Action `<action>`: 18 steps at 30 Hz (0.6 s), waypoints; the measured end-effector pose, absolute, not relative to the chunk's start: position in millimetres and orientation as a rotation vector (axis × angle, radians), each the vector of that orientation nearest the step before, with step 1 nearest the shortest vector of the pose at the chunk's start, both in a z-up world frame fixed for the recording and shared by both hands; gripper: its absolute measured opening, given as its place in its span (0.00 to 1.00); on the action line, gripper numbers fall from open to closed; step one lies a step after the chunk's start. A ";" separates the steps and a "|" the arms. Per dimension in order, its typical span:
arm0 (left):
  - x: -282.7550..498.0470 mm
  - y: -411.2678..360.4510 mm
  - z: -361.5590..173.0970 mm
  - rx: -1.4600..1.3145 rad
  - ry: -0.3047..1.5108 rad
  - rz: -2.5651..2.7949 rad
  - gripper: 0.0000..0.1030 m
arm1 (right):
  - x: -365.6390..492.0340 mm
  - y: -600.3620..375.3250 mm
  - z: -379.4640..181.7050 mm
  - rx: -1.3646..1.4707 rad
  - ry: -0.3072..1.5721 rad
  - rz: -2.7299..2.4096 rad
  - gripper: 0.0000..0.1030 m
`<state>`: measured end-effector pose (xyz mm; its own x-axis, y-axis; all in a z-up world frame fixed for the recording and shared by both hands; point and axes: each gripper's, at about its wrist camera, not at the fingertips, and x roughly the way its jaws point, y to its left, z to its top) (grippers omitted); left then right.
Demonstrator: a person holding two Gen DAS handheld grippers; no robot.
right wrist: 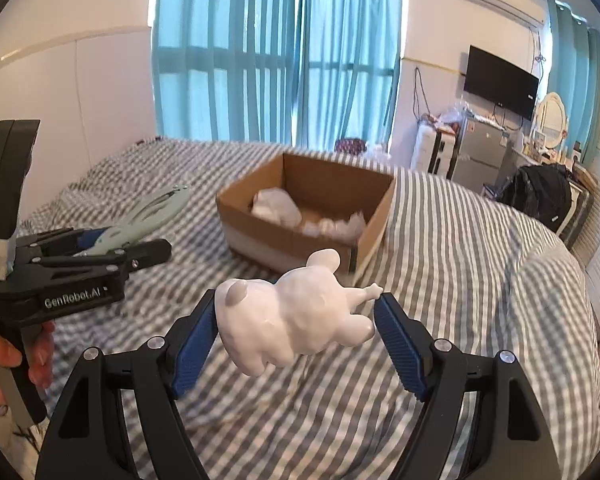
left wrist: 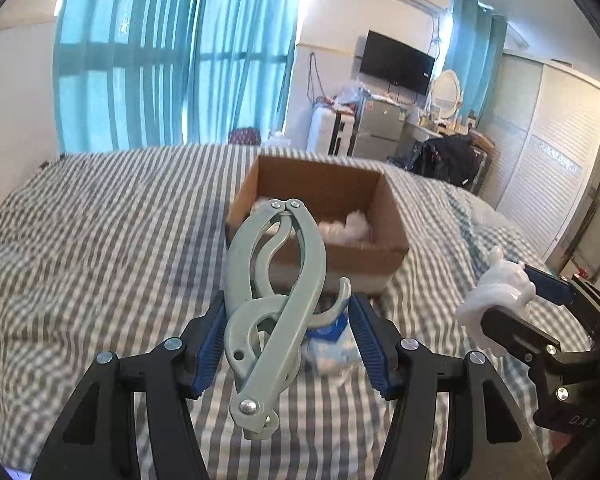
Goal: Organize objects
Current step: 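Carry the toy and hanger into the box and open both grippers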
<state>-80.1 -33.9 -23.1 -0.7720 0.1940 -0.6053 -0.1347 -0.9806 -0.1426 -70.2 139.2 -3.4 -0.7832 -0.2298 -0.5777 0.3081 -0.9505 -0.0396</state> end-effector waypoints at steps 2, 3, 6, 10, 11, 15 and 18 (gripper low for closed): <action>-89.9 -33.4 -16.1 -0.952 -0.142 2.808 0.59 | -79.3 139.5 4.3 0.833 0.184 -2.722 0.75; -96.9 -32.9 -11.6 -0.943 -0.146 2.807 0.59 | -85.3 139.0 8.8 0.815 0.187 -2.728 0.75; -116.0 -32.8 0.5 -0.919 -0.142 2.810 0.59 | -105.6 139.3 23.0 0.774 0.192 -2.740 0.75; -150.5 -29.8 14.7 -0.887 -0.144 2.811 0.59 | -136.6 139.7 41.0 0.725 0.193 -2.755 0.75; -157.0 -28.5 16.7 -0.883 -0.142 2.809 0.59 | -146.6 138.7 45.6 0.714 0.201 -2.760 0.75; -191.7 -17.9 24.2 -0.864 -0.085 2.815 0.59 | -179.5 136.2 54.5 0.692 0.215 -2.769 0.75; -217.0 -9.1 26.4 -0.857 -0.057 2.820 0.59 | -208.0 132.8 56.5 0.687 0.228 -2.774 0.75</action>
